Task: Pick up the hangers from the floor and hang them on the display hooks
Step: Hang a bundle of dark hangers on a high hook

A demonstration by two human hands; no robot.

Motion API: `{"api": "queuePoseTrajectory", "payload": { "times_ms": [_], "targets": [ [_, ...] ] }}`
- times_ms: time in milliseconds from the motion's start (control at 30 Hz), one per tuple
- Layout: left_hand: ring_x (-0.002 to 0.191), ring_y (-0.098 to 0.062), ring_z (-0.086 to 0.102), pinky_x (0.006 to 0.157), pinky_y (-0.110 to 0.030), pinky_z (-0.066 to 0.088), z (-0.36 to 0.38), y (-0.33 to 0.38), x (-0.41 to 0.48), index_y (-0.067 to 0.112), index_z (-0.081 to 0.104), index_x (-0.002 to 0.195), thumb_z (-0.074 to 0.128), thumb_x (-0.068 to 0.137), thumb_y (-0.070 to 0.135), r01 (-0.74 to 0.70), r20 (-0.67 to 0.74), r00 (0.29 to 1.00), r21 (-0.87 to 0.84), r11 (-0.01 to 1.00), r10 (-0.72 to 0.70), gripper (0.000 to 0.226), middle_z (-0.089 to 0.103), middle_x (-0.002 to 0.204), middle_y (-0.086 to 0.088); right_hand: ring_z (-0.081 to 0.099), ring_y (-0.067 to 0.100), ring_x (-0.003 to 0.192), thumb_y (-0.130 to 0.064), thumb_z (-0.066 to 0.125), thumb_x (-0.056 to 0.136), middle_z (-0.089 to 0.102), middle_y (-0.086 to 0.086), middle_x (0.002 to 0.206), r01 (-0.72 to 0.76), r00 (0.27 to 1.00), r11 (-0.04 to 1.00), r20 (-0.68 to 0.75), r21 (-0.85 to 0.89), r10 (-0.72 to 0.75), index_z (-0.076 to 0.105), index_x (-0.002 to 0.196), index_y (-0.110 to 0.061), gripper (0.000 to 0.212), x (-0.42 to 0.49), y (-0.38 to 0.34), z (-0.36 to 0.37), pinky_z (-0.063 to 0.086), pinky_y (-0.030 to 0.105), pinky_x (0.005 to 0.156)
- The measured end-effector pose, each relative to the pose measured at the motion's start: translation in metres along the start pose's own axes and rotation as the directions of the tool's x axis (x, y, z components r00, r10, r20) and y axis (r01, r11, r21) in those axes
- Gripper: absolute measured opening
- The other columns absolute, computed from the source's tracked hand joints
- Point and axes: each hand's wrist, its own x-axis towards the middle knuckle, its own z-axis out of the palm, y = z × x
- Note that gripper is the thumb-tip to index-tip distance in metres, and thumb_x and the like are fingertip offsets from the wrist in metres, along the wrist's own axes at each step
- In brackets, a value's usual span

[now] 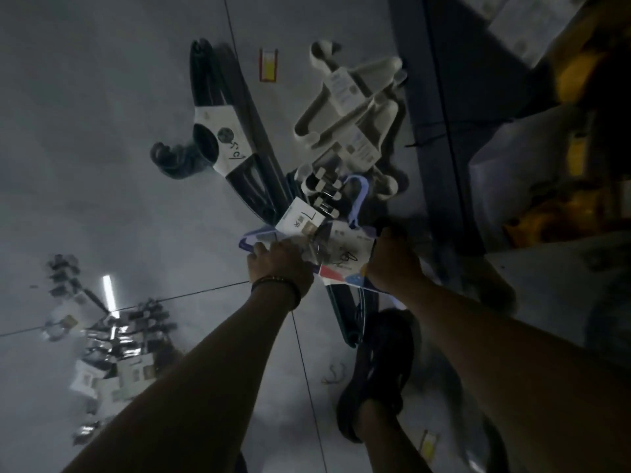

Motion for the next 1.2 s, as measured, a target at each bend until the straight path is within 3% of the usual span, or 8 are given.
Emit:
{"api": "queuePoseTrajectory", "payload": {
  "times_ms": [233,367,500,700,800,967,1100,1200],
  "targets": [
    [0.111,-0.027,0.063,0.101,-0.046,0.038,0.024,-0.005,-0.008,0.021,0.052,0.13,0.06,0.099,0.027,-0.002,-0.194,0.98,-0.232,0.973,-0.044,0.033,0.067,0.125,-0.004,0.045,0.045,0.138,-0.026,0.073,0.096,0.046,0.016,0.154,0.127,0.99,0.988,0.059,0.087,-0.132,0.042,0.155,-0.021,0.067,0.014,0.026,0.014,0.045,0.056,0.105],
    [0.105,-0.021,0.061,0.094,-0.043,0.03,0.027,-0.034,-0.035,0.027,0.054,0.116,0.056,0.102,0.029,0.058,-0.225,0.96,-0.423,0.904,-0.167,0.014,0.068,0.116,0.003,0.059,0.044,0.12,-0.005,0.054,0.1,0.064,0.021,0.128,0.243,0.969,0.964,-0.083,0.11,-0.234,0.06,0.132,-0.012,0.034,-0.021,0.017,0.016,0.047,0.042,0.088],
    [0.097,-0.017,0.06,0.088,-0.04,0.029,0.035,-0.066,-0.065,0.031,0.053,0.105,0.057,0.102,0.03,0.045,-0.274,0.946,-0.412,0.91,-0.171,0.005,0.065,0.105,0.01,0.066,0.043,0.102,-0.009,0.05,0.103,0.068,0.021,0.108,0.266,0.954,0.964,-0.14,-0.005,-0.264,0.06,0.119,-0.009,0.018,-0.047,0.01,0.027,0.041,0.037,0.072],
    [0.096,-0.015,0.07,0.097,-0.048,0.051,0.027,-0.08,-0.075,0.034,0.058,0.116,0.042,0.097,0.067,0.029,-0.071,0.995,-0.507,0.861,-0.075,0.041,0.073,0.105,0.016,0.067,0.04,0.103,-0.019,0.052,0.106,0.068,0.016,0.11,0.252,0.964,0.968,-0.081,-0.015,-0.253,0.059,0.12,-0.015,0.017,-0.05,0.003,0.032,0.041,0.034,0.071],
    [0.09,-0.014,0.071,0.094,-0.05,0.053,0.034,-0.081,-0.087,0.035,0.056,0.114,0.041,0.096,0.069,-0.005,-0.098,0.994,-0.537,0.844,-0.056,0.041,0.071,0.097,0.017,0.065,0.039,0.108,-0.018,0.053,0.106,0.068,0.015,0.114,0.245,0.966,0.969,-0.084,-0.02,-0.245,0.06,0.125,-0.015,0.02,-0.049,0.001,0.031,0.041,0.034,0.073],
    [0.082,-0.007,0.073,0.079,-0.053,0.063,0.046,-0.094,-0.103,0.029,0.058,0.108,0.061,0.1,0.049,0.04,-0.118,0.959,-0.841,0.539,-0.256,0.021,0.073,0.1,0.009,0.066,0.039,0.108,-0.014,0.051,0.106,0.068,0.018,0.115,0.101,0.994,0.982,-0.043,0.162,-0.096,0.062,0.135,-0.017,0.032,-0.049,0.01,0.032,0.045,0.033,0.077],
    [0.093,-0.033,0.075,0.087,-0.062,0.06,0.054,-0.109,-0.088,0.03,0.055,0.1,0.06,0.1,0.051,0.31,0.104,0.824,-0.906,0.289,-0.558,0.022,0.074,0.09,0.006,0.069,0.028,0.107,-0.021,0.047,0.11,0.072,0.011,0.111,0.124,0.984,0.933,-0.164,0.338,-0.071,0.063,0.135,-0.024,0.029,-0.059,0.019,0.04,0.054,0.035,0.08],
    [0.078,-0.03,0.07,0.077,-0.048,0.063,0.045,-0.12,-0.064,0.017,0.062,0.101,0.051,0.107,0.045,0.414,0.228,0.763,-0.891,0.187,-0.605,0.03,0.078,0.105,-0.007,0.065,0.021,0.119,-0.023,0.044,0.111,0.069,0.005,0.123,0.149,0.98,0.9,-0.184,0.41,-0.078,0.059,0.138,-0.024,0.031,-0.064,0.023,0.046,0.057,0.038,0.091]
  ]
}}
